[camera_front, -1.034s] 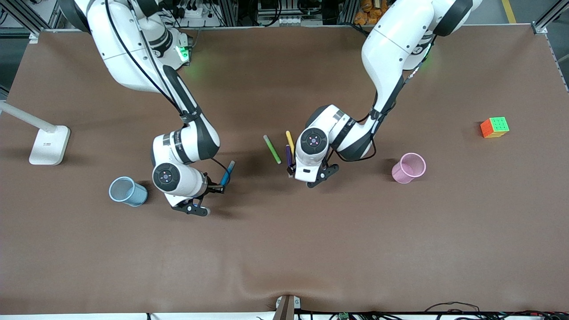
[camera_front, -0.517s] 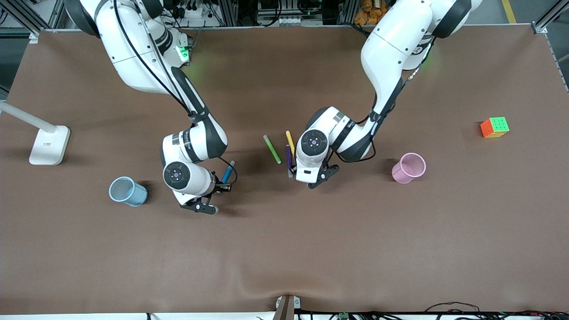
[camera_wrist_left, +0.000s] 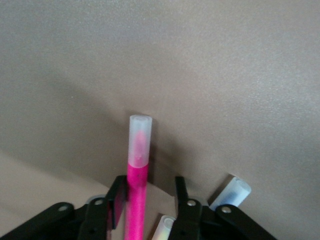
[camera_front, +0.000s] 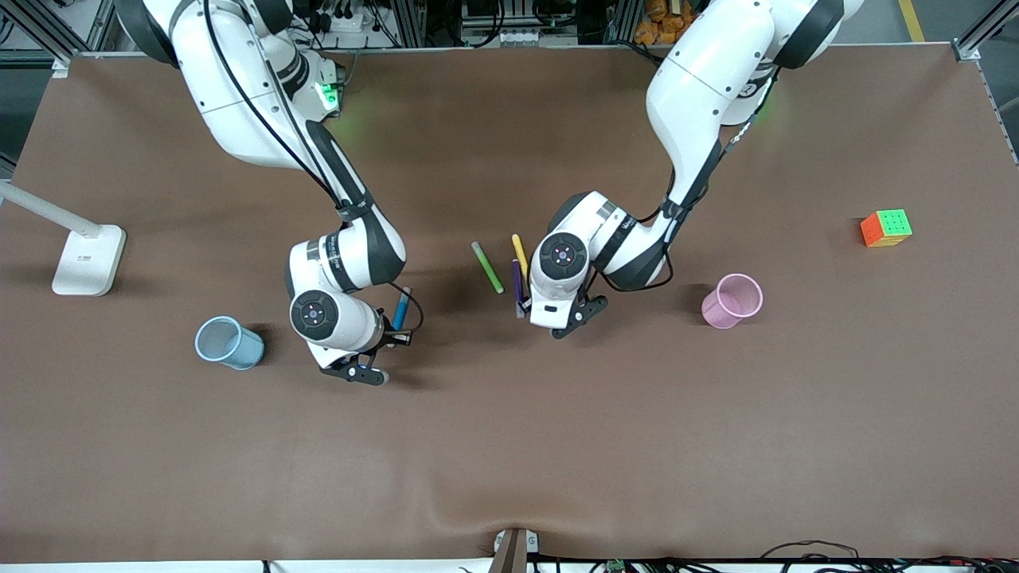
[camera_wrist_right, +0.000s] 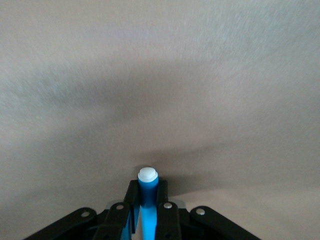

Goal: Place pink and blue markers in matching cups
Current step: 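Close the right gripper on the blue marker while the left gripper grasps pink, then carry the blue marker to the blue cup while the left gripper carries pink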

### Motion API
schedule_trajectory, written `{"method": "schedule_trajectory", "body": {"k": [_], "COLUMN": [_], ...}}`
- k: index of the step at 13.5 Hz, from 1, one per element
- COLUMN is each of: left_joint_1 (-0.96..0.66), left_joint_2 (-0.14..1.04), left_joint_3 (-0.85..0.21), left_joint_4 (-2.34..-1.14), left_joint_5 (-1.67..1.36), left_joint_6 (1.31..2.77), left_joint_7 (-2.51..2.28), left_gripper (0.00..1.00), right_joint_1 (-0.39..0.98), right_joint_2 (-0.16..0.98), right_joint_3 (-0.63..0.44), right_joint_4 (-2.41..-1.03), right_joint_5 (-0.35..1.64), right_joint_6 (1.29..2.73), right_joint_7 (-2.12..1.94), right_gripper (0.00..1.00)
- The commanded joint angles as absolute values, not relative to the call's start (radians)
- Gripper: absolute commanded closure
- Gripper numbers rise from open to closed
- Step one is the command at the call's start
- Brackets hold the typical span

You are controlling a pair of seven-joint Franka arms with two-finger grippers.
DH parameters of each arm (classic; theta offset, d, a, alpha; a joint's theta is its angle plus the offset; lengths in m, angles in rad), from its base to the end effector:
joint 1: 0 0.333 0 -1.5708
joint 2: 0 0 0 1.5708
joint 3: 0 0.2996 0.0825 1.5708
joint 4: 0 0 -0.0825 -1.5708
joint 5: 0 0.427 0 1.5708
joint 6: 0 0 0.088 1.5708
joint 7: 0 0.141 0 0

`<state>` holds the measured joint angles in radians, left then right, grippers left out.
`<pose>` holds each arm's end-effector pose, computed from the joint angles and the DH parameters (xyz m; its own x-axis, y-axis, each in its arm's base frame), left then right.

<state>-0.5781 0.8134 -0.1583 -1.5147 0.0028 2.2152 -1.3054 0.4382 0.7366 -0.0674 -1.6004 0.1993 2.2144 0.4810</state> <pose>0.5353 -0.4738 0.1015 0.8091 0.5717 -0.1362 0.5674 -0.8203 -0.0723 0.6457 0.2662 0.1135 0.9635 -0.2179 -0.1556 -0.2251 -0.9739 -0.0297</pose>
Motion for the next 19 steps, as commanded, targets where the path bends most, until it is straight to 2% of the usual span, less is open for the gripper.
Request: {"method": "schedule_trajectory", "body": {"k": [1, 4, 6, 8, 11, 15, 19], "left_joint_1": [-0.588, -0.58, -0.575, -0.554, -0.511, -0.387, -0.241], "left_joint_2": [0.821, 0.818, 0.81, 0.792, 0.756, 0.681, 0.597], "left_joint_3": [-0.147, -0.149, -0.147, -0.144, -0.144, -0.184, -0.206], "left_joint_4": [-1.502, -1.502, -1.502, -1.502, -1.502, -1.502, -1.503], "left_joint_5": [0.006, 0.006, 0.006, 0.006, 0.008, -0.073, -0.24], "left_joint_6": [2.217, 2.217, 2.217, 2.212, 2.174, 2.037, 1.919], "left_joint_7": [-1.319, -1.312, -1.307, -1.302, -1.299, -1.273, -1.134], "left_gripper": [0.65, 0.78, 0.91, 0.98, 1.0, 1.0, 1.0], "right_joint_1": [0.407, 0.399, 0.356, 0.295, 0.189, 0.065, 0.031], "right_joint_2": [0.663, 0.572, 0.525, 0.485, 0.44, 0.413, 0.407], "right_joint_3": [-0.067, -0.071, -0.069, -0.069, -0.069, -0.067, -0.066], "right_joint_4": [-1.557, -1.559, -1.557, -1.562, -1.563, -1.568, -1.574], "right_joint_5": [0.212, 0.201, 0.202, 0.206, 0.206, 0.213, 0.216], "right_joint_6": [2.081, 2.06, 2.06, 2.049, 1.997, 1.98, 2.011], "right_joint_7": [0.456, 0.332, 0.182, 0.038, -0.171, -0.406, -0.508], "right_gripper": [1.0, 1.0, 1.0, 1.0, 1.0, 1.0, 1.0]}}
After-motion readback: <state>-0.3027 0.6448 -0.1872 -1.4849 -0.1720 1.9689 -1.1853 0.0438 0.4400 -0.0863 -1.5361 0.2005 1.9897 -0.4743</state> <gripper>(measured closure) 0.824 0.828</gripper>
